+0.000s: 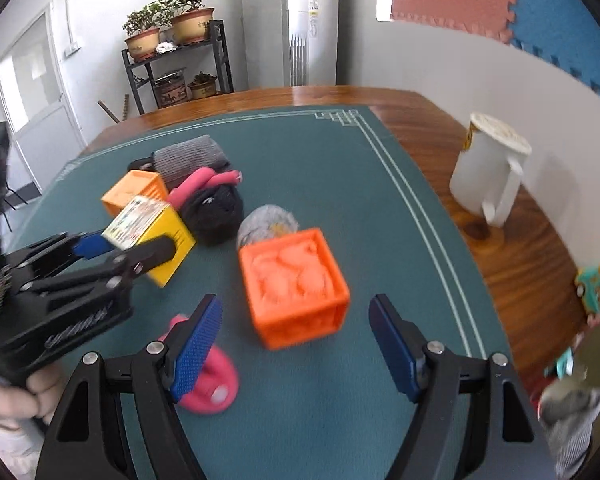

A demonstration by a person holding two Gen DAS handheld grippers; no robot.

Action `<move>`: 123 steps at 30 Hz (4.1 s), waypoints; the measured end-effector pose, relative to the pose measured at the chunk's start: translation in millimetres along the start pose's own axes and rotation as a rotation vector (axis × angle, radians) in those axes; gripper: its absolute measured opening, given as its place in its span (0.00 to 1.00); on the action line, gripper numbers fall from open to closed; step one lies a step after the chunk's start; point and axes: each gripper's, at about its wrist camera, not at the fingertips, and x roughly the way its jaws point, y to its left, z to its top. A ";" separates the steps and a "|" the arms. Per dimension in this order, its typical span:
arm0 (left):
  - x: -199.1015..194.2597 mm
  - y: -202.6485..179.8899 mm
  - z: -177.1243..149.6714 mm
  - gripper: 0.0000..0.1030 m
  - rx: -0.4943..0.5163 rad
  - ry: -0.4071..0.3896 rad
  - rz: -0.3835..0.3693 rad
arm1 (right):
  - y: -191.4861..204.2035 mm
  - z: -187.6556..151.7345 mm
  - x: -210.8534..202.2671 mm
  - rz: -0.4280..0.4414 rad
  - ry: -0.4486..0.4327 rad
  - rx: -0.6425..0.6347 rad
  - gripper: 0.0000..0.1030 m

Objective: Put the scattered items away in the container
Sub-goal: 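Grasp the medicine box with the left tool while the right tool grasps the orange cube, then carry the box and orange cube over the red box and release both, then return both tools to the table and grasp the yellow cube with the left tool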

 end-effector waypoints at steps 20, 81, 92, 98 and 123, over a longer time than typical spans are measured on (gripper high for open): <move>1.2 -8.7 -5.1 0.51 0.020 0.008 0.001 | -22.3 -13.8 -8.1 -0.045 -0.010 0.141 0.60; -72.2 -315.2 -41.3 0.69 0.383 -0.014 -0.368 | -212.5 -181.8 -225.9 -0.403 -0.318 0.571 0.67; -70.1 -279.8 -34.5 0.69 0.315 -0.012 -0.344 | -202.1 -180.2 -221.8 -0.391 -0.305 0.580 0.69; -68.8 -257.9 -31.4 0.69 0.275 -0.009 -0.331 | -187.3 -177.8 -219.8 -0.377 -0.293 0.554 0.69; -57.5 -45.6 -14.3 0.75 -0.047 -0.026 -0.005 | -90.2 -122.0 -167.6 -0.167 -0.235 0.344 0.77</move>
